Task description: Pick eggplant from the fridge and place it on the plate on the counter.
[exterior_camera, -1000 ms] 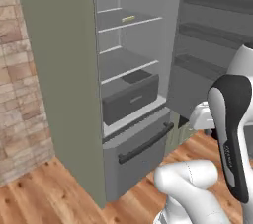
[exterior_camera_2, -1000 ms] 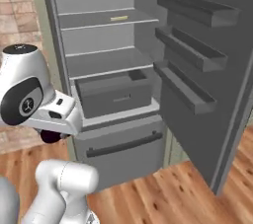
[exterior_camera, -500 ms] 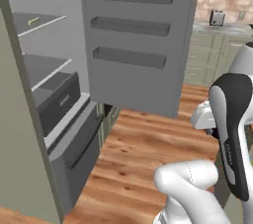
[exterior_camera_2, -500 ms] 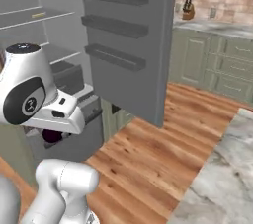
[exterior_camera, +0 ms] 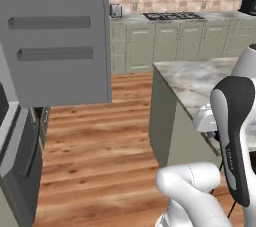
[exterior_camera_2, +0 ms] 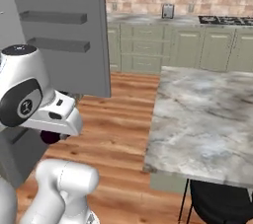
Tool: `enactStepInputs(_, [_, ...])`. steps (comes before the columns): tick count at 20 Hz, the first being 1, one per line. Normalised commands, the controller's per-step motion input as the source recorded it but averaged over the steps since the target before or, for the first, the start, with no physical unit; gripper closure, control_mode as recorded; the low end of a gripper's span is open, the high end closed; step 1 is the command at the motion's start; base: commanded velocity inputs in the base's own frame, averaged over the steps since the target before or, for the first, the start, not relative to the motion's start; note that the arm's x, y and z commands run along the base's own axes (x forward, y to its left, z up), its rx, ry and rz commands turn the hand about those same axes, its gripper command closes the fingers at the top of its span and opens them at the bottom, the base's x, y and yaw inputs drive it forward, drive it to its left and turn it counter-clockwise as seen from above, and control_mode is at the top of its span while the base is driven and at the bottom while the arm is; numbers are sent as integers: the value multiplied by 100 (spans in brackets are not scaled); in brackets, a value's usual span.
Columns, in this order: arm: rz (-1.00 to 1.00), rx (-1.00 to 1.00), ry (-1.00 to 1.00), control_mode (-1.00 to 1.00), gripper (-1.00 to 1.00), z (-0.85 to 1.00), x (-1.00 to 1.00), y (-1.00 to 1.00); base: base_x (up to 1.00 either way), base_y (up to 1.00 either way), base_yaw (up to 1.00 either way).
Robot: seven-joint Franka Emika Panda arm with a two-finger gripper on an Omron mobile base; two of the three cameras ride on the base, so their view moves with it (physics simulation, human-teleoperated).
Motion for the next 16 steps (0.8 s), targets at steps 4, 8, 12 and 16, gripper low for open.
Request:
enactStepInputs(4, [0, 0, 0, 100, 100, 0, 0, 0, 0, 10, -25])
enactStepInputs(8, [0, 0, 0, 100, 100, 0, 0, 0, -8, -16, -32])
enactStepInputs(12, [0, 0, 0, 100, 100, 0, 0, 0, -31, -91, -20])
enactStepInputs(16, [0, 0, 0, 100, 100, 0, 0, 0, -32, -100, -4])
